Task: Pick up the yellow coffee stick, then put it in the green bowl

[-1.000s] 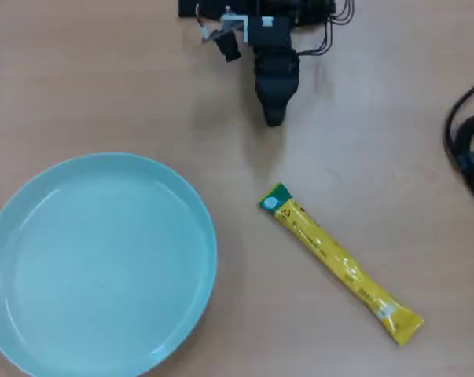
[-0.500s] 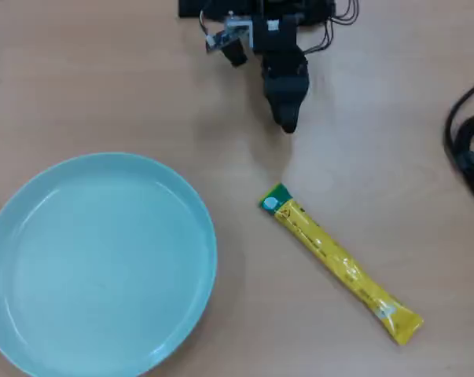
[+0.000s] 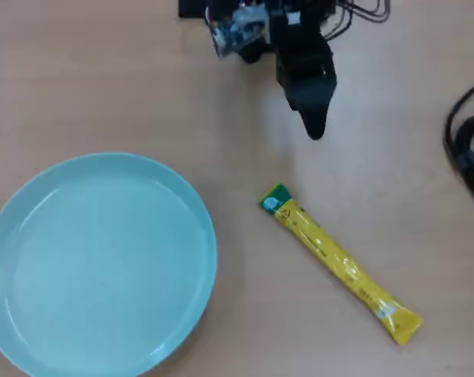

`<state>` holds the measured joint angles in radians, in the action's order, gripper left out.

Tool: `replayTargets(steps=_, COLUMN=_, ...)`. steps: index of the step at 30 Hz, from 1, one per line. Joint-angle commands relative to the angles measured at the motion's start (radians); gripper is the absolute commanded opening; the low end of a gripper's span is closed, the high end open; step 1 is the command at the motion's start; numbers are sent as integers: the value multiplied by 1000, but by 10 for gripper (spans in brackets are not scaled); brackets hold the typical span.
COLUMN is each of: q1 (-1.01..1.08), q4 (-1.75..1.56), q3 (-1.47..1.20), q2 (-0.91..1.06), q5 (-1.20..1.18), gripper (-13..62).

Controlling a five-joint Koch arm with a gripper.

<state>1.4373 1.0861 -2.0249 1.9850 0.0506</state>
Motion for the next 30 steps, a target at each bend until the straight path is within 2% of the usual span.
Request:
replayTargets(steps=1, q1=-11, q4=49, q3=181, q2=-35, q5=8, gripper=499)
replayTargets(steps=13, q1=-84, q4=325, q3=635, q2=-204, q5=-239, gripper=500)
replayTargets(steps=20, q1=-107, q4=333, q3=765, q2=-321, q5=-465, gripper=500)
replayTargets(steps=26, q1=-123, q4=333, q3=874, q2=-428, q5=-525, gripper=501)
replayTargets(steps=30, q1=-121, q4=331, q3=913, q2=-482, q5=-644, gripper=500)
